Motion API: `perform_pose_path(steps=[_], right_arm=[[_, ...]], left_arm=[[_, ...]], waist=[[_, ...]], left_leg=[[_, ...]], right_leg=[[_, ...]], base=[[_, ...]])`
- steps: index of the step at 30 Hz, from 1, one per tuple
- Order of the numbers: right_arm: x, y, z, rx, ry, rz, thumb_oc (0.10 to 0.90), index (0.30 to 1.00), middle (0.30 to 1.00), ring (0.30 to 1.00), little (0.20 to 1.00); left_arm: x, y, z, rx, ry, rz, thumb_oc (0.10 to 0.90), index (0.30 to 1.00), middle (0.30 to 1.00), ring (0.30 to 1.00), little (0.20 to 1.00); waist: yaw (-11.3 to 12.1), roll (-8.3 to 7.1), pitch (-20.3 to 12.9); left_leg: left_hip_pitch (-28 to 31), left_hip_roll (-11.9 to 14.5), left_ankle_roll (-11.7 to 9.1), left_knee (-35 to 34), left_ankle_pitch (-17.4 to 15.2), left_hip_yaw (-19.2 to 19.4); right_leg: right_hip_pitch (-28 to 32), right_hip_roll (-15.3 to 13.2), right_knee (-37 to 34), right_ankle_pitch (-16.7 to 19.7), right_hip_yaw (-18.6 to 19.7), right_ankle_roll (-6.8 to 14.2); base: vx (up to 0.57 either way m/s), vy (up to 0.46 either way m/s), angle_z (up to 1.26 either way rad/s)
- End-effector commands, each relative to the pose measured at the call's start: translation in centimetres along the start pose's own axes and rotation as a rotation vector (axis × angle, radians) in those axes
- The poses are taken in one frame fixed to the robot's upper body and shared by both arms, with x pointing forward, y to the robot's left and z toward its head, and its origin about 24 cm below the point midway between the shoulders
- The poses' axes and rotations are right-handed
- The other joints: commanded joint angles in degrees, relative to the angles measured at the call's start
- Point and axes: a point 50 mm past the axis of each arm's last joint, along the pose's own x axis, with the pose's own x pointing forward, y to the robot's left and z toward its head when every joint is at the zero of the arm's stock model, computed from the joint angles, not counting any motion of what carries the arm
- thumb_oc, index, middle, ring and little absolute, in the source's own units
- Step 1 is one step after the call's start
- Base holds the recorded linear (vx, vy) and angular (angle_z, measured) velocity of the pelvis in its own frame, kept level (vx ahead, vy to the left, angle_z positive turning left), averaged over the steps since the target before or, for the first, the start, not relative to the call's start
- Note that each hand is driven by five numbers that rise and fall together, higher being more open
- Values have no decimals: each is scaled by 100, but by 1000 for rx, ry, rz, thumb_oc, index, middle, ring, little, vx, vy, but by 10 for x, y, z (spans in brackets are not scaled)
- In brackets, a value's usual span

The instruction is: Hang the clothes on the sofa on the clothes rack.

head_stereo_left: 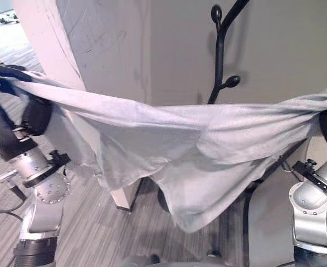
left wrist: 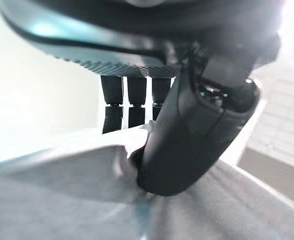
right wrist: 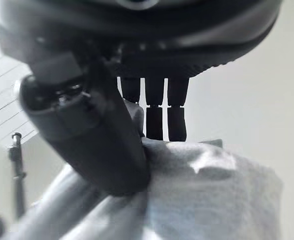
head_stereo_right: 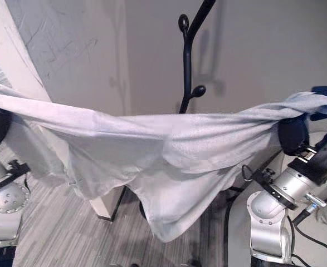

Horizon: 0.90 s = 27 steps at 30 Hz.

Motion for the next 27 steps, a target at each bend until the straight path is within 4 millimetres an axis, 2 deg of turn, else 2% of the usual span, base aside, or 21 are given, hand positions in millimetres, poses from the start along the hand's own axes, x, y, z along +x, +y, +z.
perform_pose_path(steps=[1,2,4,5,7,11,13,17,19,21,23,27], right_arm=[[44,-4,20,-3,-199,-164,400,300,300,300,300],[52,0,15,-14,-211,-133,400,300,300,300,300],[56,4,13,-12,-218,-122,400,300,300,300,300],[62,9,8,-5,-220,-89,400,300,300,300,300],[68,11,9,5,-234,-85,400,300,300,300,300],[86,23,1,-41,-254,-4,400,300,300,300,300],[96,38,1,-42,-256,57,400,300,300,300,300],[107,62,4,-34,-248,148,400,300,300,300,300],[115,80,10,-51,-259,214,400,300,300,300,300],[121,86,14,-59,-267,220,400,300,300,300,300],[135,96,19,-96,-275,250,400,300,300,300,300],[154,103,27,-113,-275,257,400,300,300,300,300]], left_arm=[[35,10,34,-65,-245,179,400,300,300,300,300],[44,12,30,-43,-251,214,400,300,300,300,300],[49,11,29,-36,-254,230,400,300,300,300,300],[58,8,26,-23,-258,254,400,300,300,300,300],[63,5,25,-10,-264,255,400,300,300,300,300],[82,-15,18,36,-257,183,400,300,300,300,300],[89,-36,12,59,-234,68,400,300,300,300,300],[100,-63,10,89,-225,-52,400,300,300,300,300],[114,-79,8,168,-232,-129,400,300,300,300,300],[122,-83,8,203,-238,-133,400,300,300,300,300],[142,-89,5,306,-237,-165,400,300,300,300,300],[162,-94,1,413,-218,-195,400,300,300,300,300]], waist=[[48,82,-635],[87,74,-720],[91,86,-743],[69,111,-789],[53,149,-818],[39,224,-856],[27,274,-867],[24,349,-813],[-11,394,-809],[-17,401,-777],[-50,449,-770],[-133,469,-743]], left_leg=[[521,1120,-762,-823,-2,-657],[526,1294,-889,-857,50,-690],[505,1397,-958,-867,93,-704],[481,1604,-1084,-888,175,-744],[482,1729,-1163,-923,220,-740],[491,2046,-1361,-912,386,-713],[510,2193,-1456,-861,521,-685],[560,2309,-1542,-812,677,-674],[585,2377,-1598,-785,792,-646],[589,2403,-1619,-786,837,-630],[626,2481,-1679,-784,979,-566],[610,2541,-1732,-808,1190,-453]], right_leg=[[334,353,-349,275,-289,-63],[419,512,-521,206,-323,-95],[456,606,-609,153,-339,-131],[517,808,-763,29,-338,-226],[554,932,-855,-23,-360,-278],[670,1230,-1005,-191,-432,-430],[710,1368,-1075,-250,-438,-497],[779,1504,-1142,-289,-414,-568],[782,1575,-1173,-309,-396,-604],[774,1601,-1176,-316,-390,-614],[778,1667,-1180,-347,-381,-640],[742,1716,-1181,-360,-432,-677]], base=[[199,-306,-5],[103,-171,-2],[109,-216,0],[95,-214,6],[89,-185,8],[90,-175,3],[96,-171,7],[77,-108,-2],[80,-94,-1],[39,-45,2],[71,-69,3],[46,-38,16]])
